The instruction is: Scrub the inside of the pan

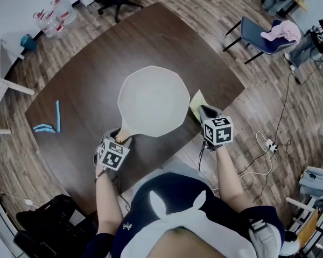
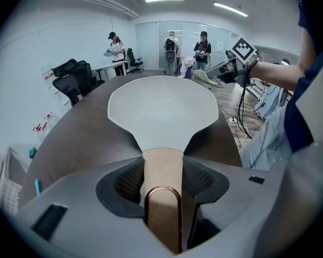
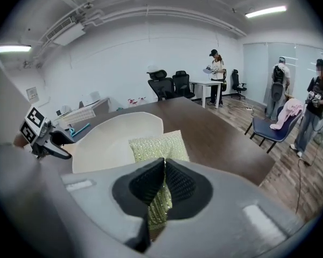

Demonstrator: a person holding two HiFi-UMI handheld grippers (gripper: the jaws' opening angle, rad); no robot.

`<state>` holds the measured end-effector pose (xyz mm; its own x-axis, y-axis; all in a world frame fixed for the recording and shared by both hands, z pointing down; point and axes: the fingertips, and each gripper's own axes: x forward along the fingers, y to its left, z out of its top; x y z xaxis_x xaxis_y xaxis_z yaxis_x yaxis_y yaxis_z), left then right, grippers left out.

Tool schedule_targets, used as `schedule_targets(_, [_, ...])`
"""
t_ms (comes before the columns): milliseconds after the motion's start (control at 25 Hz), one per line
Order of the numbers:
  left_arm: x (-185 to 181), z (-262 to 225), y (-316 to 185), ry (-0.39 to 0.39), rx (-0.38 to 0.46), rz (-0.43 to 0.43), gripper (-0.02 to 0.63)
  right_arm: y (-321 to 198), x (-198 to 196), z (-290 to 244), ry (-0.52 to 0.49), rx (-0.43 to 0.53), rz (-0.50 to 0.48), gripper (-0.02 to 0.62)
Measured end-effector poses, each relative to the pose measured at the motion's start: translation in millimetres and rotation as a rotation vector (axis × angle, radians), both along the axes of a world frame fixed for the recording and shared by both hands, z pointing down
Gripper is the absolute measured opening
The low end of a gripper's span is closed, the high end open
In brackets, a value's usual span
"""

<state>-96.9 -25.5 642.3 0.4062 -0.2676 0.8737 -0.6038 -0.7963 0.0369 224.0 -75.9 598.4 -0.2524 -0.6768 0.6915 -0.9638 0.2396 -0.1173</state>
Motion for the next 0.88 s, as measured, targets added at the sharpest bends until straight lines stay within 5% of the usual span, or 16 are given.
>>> schedule_targets(360, [2.0, -1.2, -0.4, 0.0, -0.007, 0.0, 0.225, -5.1, -83.8, -39.2, -0.066, 0.056, -0.312, 0.006])
schedule_targets(560, [3.8, -0.6, -0.6, -0.002, -0.004, -0.005, 0.225, -2.7, -126.6, -31.1, -0.032, 0.014, -0.515, 0.006])
schedule_targets(880, [-1.5, 0.7, 0.4, -0.002, -0.005, -0.014, 0.225, 6.6, -168.3, -15.0, 0.012, -0.081, -0.695, 0.008])
